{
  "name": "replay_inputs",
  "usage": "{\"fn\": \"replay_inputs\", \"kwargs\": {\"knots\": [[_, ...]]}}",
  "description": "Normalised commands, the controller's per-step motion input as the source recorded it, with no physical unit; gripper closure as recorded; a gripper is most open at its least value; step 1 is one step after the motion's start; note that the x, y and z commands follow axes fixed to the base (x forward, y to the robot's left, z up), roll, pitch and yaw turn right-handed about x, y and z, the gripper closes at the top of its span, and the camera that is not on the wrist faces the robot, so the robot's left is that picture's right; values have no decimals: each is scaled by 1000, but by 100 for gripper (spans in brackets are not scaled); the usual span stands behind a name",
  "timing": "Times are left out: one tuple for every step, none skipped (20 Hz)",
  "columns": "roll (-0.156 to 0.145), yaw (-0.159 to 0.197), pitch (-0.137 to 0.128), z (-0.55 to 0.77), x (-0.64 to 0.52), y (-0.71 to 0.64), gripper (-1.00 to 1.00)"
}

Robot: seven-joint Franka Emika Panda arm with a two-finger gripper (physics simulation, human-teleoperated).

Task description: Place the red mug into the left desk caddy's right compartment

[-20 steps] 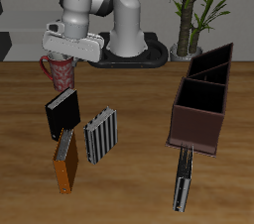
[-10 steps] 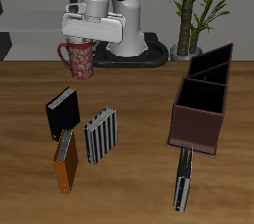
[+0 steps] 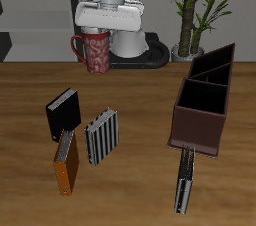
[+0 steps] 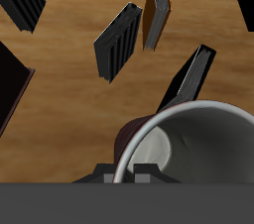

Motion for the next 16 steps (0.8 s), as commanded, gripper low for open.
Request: {"fn": "replay_inputs", "kwargs": {"knots": [[63, 70, -47, 292, 157, 450, 100], [-38, 66, -66, 414, 189, 368, 100], [-72, -56, -17, 517, 226, 468, 100], [32, 41, -38, 296, 129, 359, 100], [12, 67, -51, 396, 166, 382, 100], [-30, 30, -22, 208, 82, 43, 100], [-25, -5, -21, 653, 333, 675, 100], [-26, 15, -38, 410, 181, 316, 100], [-115, -5, -95, 441, 163, 308, 100], [0, 30, -39, 300, 149, 268, 100], [44, 59, -15, 320, 280, 440, 100], [-75, -26, -10, 306, 290, 339, 100], [0, 0, 0, 20, -57, -38, 100], [42, 53, -14, 260, 340, 473, 100], [-3, 44, 1, 196, 402, 400, 100], [-44, -33, 8, 238, 391, 342, 100]]}}
